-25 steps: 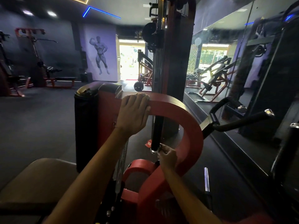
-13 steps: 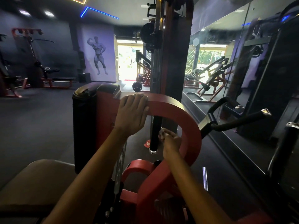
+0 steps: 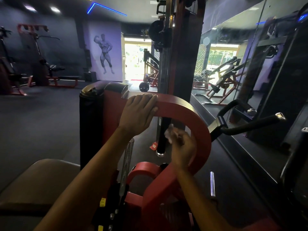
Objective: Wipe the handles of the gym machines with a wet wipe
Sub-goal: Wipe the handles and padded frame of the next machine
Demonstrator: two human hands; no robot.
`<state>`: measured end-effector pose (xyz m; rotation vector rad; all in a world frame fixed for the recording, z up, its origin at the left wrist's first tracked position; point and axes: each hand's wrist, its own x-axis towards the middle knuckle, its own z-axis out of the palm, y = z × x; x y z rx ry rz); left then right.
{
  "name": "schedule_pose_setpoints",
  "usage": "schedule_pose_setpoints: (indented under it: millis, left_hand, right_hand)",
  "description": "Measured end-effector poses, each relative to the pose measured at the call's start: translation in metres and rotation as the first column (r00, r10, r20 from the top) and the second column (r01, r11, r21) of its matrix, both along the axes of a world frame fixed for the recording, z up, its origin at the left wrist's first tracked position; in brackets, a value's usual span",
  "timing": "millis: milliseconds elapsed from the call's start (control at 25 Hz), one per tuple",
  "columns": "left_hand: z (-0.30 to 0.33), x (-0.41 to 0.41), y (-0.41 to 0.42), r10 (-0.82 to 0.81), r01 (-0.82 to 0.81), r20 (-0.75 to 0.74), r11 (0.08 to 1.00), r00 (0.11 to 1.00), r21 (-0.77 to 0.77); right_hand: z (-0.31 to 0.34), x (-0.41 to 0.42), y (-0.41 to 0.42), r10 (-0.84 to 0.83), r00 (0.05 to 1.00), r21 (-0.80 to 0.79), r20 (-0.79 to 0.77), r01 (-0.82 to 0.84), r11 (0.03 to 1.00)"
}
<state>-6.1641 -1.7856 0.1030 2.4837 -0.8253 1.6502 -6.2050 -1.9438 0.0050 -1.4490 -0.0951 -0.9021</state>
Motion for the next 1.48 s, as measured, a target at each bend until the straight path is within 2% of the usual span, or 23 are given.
schedule_pose_setpoints:
  millis: [40, 80, 120, 160, 200, 360, 480, 560, 640, 760, 880, 1040, 1160, 1320, 1480]
  left_hand:
    - [0.001, 0.001, 0.001, -0.012, 0.012, -0.001, 1.000, 1.000, 0.002]
    - [0.002, 0.002, 0.003, -0.021, 0.021, -0.005, 1.000, 1.000, 0.008]
    - [0.003, 0.002, 0.004, -0.024, 0.025, -0.011, 0.999, 1.000, 0.024]
    - [0.005, 0.002, 0.007, -0.021, 0.021, -0.016, 0.999, 1.000, 0.048]
    - [0.008, 0.002, 0.009, -0.009, 0.010, -0.016, 0.998, 1.000, 0.068]
    - [0.009, 0.001, 0.021, 0.042, -0.043, 0.003, 0.998, 0.999, 0.042]
    - [0.007, 0.002, 0.024, 0.022, -0.022, 0.014, 0.999, 1.000, 0.036]
    - [0.007, 0.001, 0.024, 0.001, -0.002, 0.026, 1.000, 1.000, 0.018]
    - [0.006, 0.001, 0.024, -0.008, 0.008, 0.019, 1.000, 1.000, 0.011]
    - [0.004, 0.000, 0.024, -0.003, 0.003, 0.001, 1.000, 1.000, 0.014]
    - [0.003, -0.001, 0.025, 0.000, 0.000, -0.006, 1.000, 1.000, -0.004]
    - [-0.002, -0.004, 0.024, -0.018, 0.018, 0.024, 1.000, 1.000, -0.022]
    - [-0.006, -0.004, 0.024, -0.007, 0.008, 0.031, 0.999, 0.999, -0.037]
    - [-0.008, -0.004, 0.023, 0.017, -0.016, 0.031, 1.000, 0.999, -0.023]
    - [-0.011, -0.004, 0.023, 0.020, -0.018, 0.048, 0.999, 0.999, -0.047]
  right_hand:
    - [-0.009, -0.006, -0.001, -0.091, 0.988, -0.345, 0.121, 0.128, 0.930]
    - [-0.013, -0.009, -0.002, -0.142, 0.950, -0.628, 0.277, 0.291, 0.721]
    - [-0.012, -0.007, -0.005, -0.126, 0.894, -0.772, 0.430, 0.437, 0.462]
    - [-0.001, -0.003, -0.006, -0.086, 0.836, -0.799, 0.542, 0.544, 0.255]
    - [0.014, 0.002, -0.006, -0.055, 0.800, -0.790, 0.598, 0.600, 0.129]
    - [0.063, 0.017, -0.010, 0.056, 0.685, -0.665, 0.727, 0.722, -0.192]
    - [0.064, 0.025, -0.014, 0.080, 0.705, -0.629, 0.704, 0.672, -0.390]
    - [0.059, 0.026, -0.013, 0.042, 0.712, -0.623, 0.701, 0.640, -0.450]
    - [0.050, 0.026, -0.014, -0.011, 0.725, -0.651, 0.688, 0.611, -0.450]
    - [0.046, 0.030, -0.011, -0.074, 0.766, -0.732, 0.639, 0.575, -0.364]
    - [0.047, 0.026, -0.003, -0.158, 0.870, -0.863, 0.467, 0.409, -0.295]
    - [0.026, 0.015, 0.008, -0.193, 0.942, -0.942, 0.276, 0.225, -0.250]
    - [-0.002, 0.012, 0.016, -0.200, 0.958, -0.959, 0.206, 0.157, -0.235]
    - [-0.037, 0.009, 0.015, -0.148, 0.976, -0.954, 0.158, 0.112, -0.280]
    - [-0.036, 0.009, 0.009, -0.068, 0.981, -0.922, 0.183, 0.147, -0.358]
